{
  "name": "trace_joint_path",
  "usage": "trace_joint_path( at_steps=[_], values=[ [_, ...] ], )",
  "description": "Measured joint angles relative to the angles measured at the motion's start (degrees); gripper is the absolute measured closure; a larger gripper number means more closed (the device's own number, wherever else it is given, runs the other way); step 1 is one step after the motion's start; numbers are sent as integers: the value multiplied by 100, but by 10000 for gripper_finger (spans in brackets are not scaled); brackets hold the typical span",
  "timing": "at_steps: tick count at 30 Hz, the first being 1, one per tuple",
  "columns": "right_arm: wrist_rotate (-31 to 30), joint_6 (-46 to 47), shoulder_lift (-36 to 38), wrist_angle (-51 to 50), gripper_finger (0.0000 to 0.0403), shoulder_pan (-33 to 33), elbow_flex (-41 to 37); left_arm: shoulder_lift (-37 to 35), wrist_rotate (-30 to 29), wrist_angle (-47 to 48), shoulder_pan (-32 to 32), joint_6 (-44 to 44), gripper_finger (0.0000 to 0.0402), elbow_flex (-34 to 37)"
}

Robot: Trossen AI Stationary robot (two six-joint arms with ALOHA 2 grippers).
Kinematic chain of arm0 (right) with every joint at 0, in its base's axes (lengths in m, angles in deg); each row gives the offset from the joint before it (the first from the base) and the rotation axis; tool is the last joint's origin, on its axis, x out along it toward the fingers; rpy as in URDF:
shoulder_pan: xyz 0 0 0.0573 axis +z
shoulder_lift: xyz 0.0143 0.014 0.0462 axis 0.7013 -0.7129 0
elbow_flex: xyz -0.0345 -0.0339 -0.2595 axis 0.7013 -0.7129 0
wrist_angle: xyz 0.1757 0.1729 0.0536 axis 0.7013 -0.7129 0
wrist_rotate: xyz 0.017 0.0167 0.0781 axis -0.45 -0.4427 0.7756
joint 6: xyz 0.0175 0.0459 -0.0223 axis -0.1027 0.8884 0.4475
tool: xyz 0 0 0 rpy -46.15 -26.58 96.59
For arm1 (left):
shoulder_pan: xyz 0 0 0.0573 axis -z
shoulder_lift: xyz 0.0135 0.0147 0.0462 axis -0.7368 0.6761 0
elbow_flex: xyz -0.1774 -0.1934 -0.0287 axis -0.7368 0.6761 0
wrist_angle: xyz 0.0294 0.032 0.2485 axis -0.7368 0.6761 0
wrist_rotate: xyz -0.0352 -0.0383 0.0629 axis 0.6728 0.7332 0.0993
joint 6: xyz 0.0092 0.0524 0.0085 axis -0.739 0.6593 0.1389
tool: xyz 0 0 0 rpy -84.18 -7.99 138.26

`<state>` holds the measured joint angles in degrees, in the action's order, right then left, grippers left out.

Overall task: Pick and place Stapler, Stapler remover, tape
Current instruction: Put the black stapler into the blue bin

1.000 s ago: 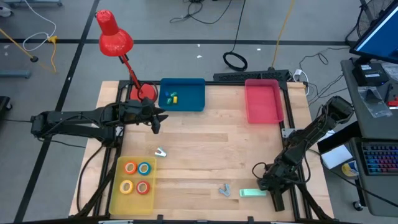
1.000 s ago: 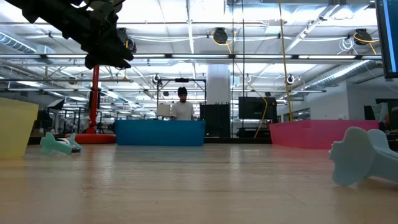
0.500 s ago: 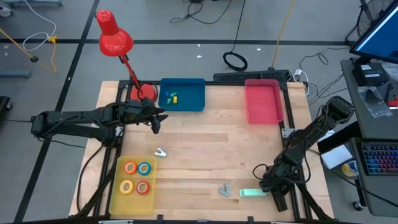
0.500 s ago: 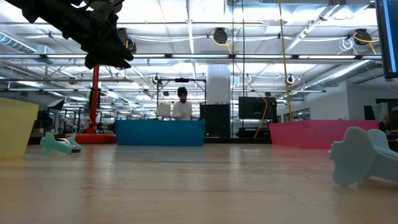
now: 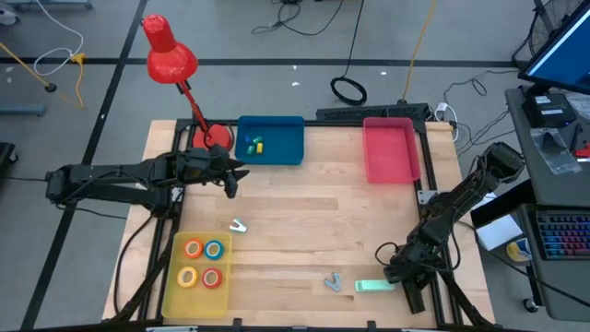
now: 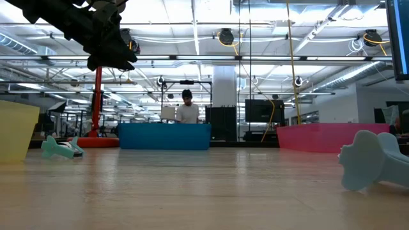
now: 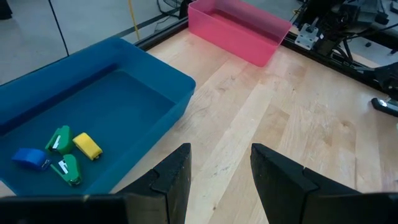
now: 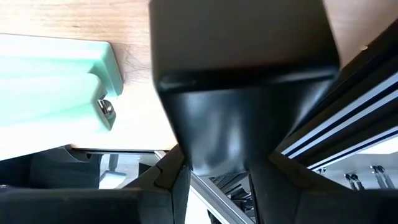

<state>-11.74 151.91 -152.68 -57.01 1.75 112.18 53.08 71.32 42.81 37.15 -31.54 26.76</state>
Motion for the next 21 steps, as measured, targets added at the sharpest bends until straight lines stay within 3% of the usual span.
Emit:
trace_joint_path(
  at_steps=[8,21],
  values=[
    [-81,-34,94,-212,273,2,-1,0,0,-34,0,2,234,0],
    [-973,10,1024,-1428,274,-16,-7,0,2,-292,0,2,234,0]
  ],
)
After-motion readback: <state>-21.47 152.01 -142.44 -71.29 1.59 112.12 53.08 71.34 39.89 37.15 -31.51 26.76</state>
